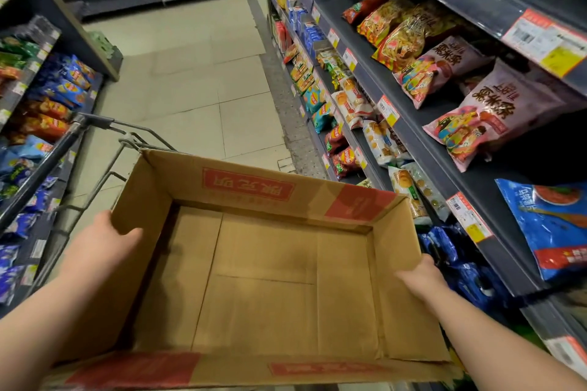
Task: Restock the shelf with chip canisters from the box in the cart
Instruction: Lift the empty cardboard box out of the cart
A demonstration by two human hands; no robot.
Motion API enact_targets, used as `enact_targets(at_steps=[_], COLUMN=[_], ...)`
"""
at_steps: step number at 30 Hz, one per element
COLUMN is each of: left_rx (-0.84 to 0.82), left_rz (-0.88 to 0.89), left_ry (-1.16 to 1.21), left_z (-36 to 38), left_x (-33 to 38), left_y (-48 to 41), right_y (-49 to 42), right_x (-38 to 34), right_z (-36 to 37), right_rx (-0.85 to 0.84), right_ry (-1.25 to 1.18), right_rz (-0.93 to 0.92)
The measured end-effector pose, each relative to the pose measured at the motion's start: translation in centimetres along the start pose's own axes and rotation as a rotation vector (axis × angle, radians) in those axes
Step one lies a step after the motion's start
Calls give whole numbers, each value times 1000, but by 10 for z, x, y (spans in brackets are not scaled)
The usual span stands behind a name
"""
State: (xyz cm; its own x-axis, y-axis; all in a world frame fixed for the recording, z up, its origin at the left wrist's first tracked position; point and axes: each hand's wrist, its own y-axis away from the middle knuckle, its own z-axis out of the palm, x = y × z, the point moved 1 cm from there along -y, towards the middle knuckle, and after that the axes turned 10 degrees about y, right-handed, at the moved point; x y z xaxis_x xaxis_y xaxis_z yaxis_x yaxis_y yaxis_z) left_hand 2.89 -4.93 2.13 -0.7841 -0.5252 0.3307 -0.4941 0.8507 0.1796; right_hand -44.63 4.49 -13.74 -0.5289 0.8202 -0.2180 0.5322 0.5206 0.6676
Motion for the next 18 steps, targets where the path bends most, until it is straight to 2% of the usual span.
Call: enact_targets(at_steps=[8,18], left_rx=[-2,-6], left_rz=[49,192], left_ry=[86,319], left_z=[-27,-70], left_x=[-1,-2], left_y=[5,15], right_y=[47,142], right_x=[-9,6], right_z=[-35,-80], right_rx=[100,349], right_ry=[27,-55], right_rz=[-31,-17])
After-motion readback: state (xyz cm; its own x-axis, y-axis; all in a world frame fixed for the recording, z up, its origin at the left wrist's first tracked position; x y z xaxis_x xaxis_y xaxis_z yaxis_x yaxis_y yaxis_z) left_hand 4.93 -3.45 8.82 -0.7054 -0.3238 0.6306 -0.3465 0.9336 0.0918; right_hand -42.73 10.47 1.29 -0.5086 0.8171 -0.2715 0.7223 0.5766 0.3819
